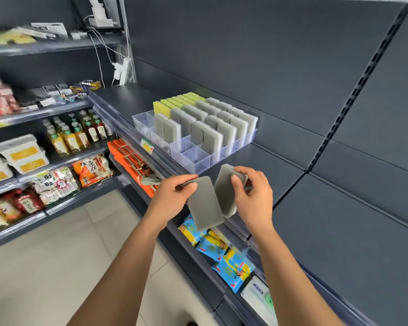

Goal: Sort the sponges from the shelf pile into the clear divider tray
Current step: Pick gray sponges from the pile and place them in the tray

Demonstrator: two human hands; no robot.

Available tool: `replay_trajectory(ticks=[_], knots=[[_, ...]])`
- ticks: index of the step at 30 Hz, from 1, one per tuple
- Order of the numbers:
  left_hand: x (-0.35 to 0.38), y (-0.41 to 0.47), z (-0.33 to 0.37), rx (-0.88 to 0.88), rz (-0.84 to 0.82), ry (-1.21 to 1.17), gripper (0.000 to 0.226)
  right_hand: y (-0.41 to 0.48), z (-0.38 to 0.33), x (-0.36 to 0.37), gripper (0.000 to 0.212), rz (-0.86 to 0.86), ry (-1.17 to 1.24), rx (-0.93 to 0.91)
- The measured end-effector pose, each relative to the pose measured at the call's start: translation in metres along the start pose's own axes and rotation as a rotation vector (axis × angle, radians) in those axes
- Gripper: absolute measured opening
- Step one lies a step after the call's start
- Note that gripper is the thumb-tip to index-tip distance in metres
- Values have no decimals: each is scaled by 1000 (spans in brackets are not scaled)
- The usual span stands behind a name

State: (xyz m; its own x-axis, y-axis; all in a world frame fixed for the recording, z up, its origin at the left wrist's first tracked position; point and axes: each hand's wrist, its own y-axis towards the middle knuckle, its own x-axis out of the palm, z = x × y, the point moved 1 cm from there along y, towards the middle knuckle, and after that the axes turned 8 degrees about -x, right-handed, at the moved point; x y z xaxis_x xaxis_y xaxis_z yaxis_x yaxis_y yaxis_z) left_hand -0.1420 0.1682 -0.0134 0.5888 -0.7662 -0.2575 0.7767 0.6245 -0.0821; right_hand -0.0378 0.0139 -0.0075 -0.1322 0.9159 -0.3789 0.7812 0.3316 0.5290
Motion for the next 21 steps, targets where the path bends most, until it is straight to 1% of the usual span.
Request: replay_trajectory(ticks=[9, 16, 21], knots=[[-50, 97, 11, 12, 21, -16, 25, 80, -4, 76, 18, 7, 12, -20], [-73, 138, 16, 19, 3, 6, 25, 109, -8, 104, 20, 111, -1, -40], [-89, 168, 16, 64, -18, 58, 26, 117, -6, 126, 21, 121, -39, 13]])
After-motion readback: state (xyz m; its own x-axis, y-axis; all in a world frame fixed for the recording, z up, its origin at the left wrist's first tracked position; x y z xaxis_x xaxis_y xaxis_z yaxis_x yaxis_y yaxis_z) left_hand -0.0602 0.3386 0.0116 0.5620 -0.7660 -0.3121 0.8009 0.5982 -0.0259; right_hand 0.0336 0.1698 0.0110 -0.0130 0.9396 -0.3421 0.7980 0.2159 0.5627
